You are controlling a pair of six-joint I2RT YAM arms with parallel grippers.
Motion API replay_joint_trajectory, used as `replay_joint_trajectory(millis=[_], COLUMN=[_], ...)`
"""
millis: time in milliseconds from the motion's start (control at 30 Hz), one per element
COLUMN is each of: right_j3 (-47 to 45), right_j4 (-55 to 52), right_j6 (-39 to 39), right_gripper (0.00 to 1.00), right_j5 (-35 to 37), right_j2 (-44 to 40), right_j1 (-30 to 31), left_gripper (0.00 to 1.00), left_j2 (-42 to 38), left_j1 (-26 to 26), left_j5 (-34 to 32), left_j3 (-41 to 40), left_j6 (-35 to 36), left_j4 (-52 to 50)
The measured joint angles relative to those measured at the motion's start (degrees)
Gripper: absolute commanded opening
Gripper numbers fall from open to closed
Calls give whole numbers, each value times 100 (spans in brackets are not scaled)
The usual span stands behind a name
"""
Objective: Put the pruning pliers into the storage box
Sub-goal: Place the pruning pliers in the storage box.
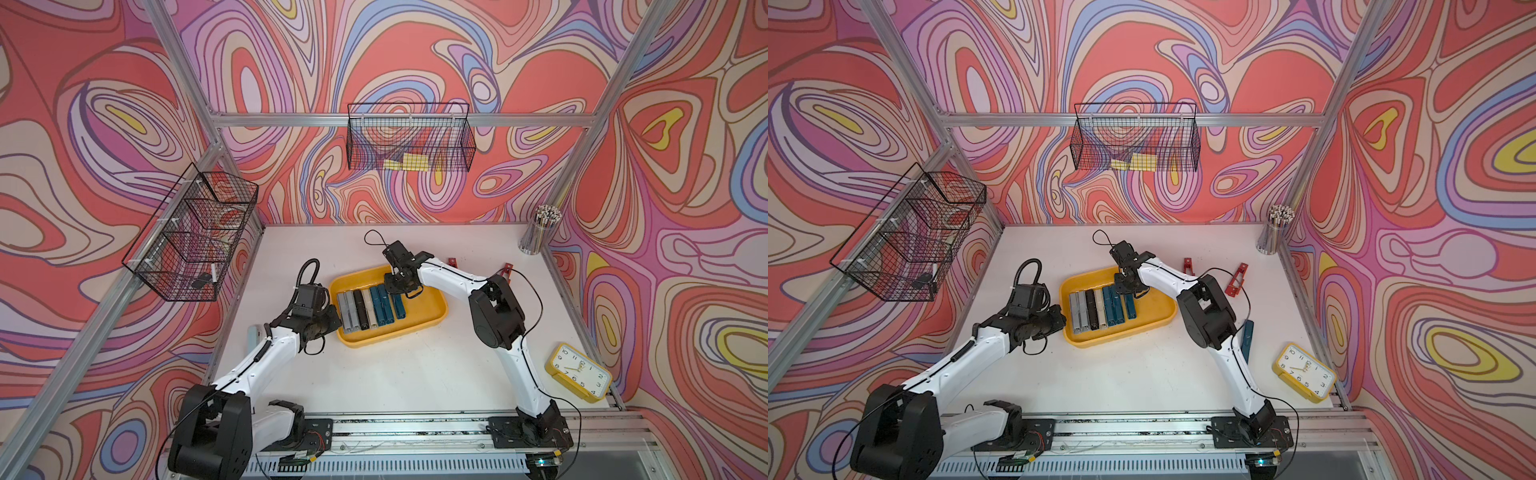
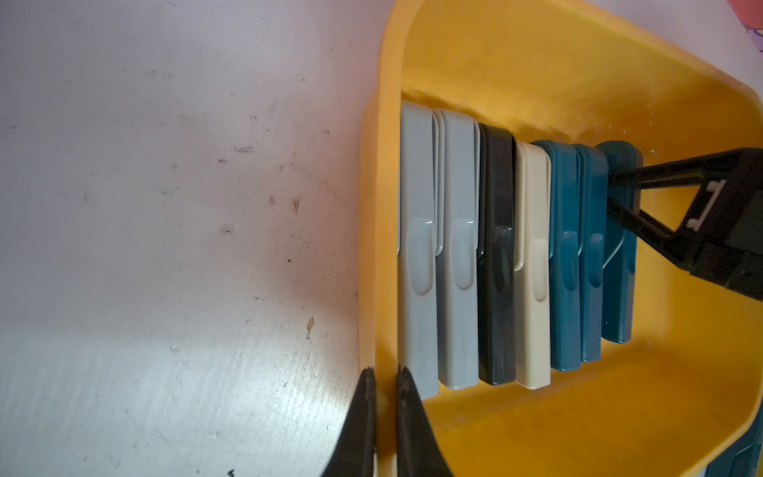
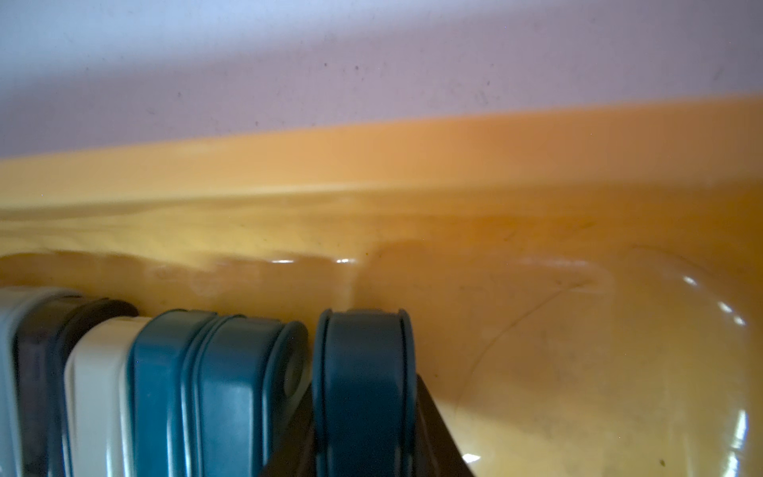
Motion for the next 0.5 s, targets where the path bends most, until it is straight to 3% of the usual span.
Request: replay_joint_trajectory(millis=[333, 500], right_j3=[0, 0], right_j4=[4, 4], right_j6=[0, 0], right_gripper=[30, 30], right_j5=[-44, -46], right_j2=[0, 0], right_j1=[0, 0], left_gripper=[0, 0], left_j2=[-2, -2], left_j1=[0, 0], left_j5=[0, 0], left_j3=[0, 0], left_j6=[0, 0], left_j4=[-2, -2])
